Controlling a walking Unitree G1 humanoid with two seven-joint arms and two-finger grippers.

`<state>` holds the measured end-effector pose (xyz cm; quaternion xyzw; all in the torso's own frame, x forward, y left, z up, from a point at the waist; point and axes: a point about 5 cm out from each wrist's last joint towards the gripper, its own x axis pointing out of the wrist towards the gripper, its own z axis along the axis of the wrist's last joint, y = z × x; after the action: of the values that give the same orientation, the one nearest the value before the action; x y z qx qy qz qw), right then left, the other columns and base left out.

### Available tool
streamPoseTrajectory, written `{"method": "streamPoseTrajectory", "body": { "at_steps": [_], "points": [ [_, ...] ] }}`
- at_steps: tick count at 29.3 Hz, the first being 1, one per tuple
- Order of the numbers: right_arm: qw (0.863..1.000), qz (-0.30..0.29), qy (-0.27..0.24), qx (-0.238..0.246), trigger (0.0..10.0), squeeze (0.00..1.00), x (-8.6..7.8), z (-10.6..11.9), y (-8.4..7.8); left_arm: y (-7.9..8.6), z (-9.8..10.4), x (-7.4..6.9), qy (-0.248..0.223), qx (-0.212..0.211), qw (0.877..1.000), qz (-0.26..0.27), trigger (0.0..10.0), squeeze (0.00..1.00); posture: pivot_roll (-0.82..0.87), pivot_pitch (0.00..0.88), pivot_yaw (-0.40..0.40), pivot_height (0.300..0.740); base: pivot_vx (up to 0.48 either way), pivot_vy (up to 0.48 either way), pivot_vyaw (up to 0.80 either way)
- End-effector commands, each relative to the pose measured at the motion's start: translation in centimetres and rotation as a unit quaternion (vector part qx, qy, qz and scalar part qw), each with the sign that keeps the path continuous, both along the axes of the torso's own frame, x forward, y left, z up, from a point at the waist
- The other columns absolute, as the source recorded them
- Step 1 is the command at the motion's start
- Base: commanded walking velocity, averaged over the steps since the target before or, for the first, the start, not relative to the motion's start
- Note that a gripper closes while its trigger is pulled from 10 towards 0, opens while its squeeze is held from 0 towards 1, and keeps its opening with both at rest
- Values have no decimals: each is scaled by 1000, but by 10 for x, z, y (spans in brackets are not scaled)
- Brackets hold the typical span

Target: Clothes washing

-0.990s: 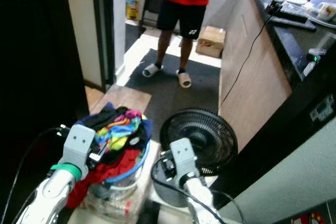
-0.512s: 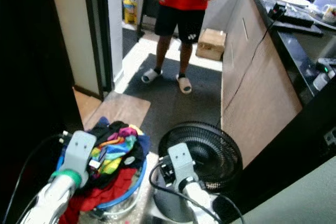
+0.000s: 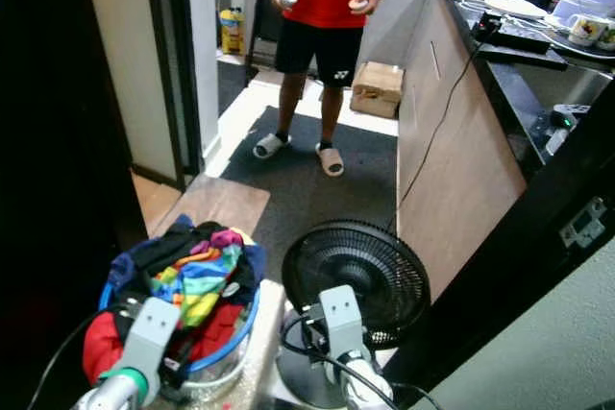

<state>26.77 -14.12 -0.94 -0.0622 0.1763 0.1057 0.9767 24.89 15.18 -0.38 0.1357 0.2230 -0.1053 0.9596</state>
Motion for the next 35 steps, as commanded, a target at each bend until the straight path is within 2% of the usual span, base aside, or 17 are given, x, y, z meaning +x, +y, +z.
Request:
{"method": "streamPoseTrajectory", "body": {
  "at_steps": [1, 2, 4, 6, 9, 11, 13, 17, 19, 25, 29, 35],
  "points": [
    [1000, 0, -13, -5, 10000, 0, 3, 4, -1, -4, 3, 3, -10, -4, 1000, -6, 10000, 0, 122, 0, -41, 740, 0, 0, 0],
    [999, 0, -42, -17, 10000, 0, 9, 12, -2, -8, 15, 14, -46, -6, 999, -16, 10000, 0, 122, 0, -41, 740, 0, 0, 0],
    [999, 0, -49, -20, 10000, 0, 11, 14, -2, -10, 18, 16, -55, -4, 998, -20, 10000, 0, 122, 0, -41, 740, 0, 0, 0],
    [996, -7, -86, -25, 10000, 0, 22, 29, -4, -15, 35, 31, -101, 9, 994, -38, 10000, 0, 125, 10, -36, 740, 0, 0, 0],
    [994, -12, -103, -25, 10000, 0, 28, 36, -5, -18, 44, 37, -122, 15, 991, -48, 10000, 0, 125, 10, -36, 740, 0, 0, 0],
    [991, -18, -130, -18, 10000, 0, 40, 51, -4, -23, 60, 54, -147, 27, 987, -62, 10000, 0, 125, 34, -24, 740, 0, 0, 0],
    [990, -13, -143, -18, 10000, 0, 48, 60, 0, -23, 70, 68, -157, 33, 985, -57, 10000, 0, 119, 48, -16, 740, 0, 0, 0],
    [989, -2, -148, -23, 10000, 0, 51, 63, 6, -17, 74, 77, -159, 53, 985, -45, 10000, 0, 116, 70, -9, 740, 0, 0, 0],
    [988, 7, -151, -21, 10000, 0, 53, 65, 14, -9, 76, 86, -155, 75, 985, -32, 10000, 0, 117, 90, -7, 740, 0, 0, 0],
    [988, 27, -150, -15, 10000, 0, 52, 65, 28, 3, 72, 91, -125, 108, 985, -40, 10000, 0, 123, 146, -8, 740, 0, 0, 0],
    [988, 36, -148, -12, 10000, 0, 50, 64, 32, 14, 56, 82, -88, 135, 985, -56, 10000, 0, 119, 209, -9, 740, 0, 0, 0],
    [988, 38, -149, -11, 10000, 0, 47, 62, 31, 23, 43, 74, -55, 153, 984, -70, 10000, 0, 118, 232, -7, 740, 0, 0, 0]
  ]
}}
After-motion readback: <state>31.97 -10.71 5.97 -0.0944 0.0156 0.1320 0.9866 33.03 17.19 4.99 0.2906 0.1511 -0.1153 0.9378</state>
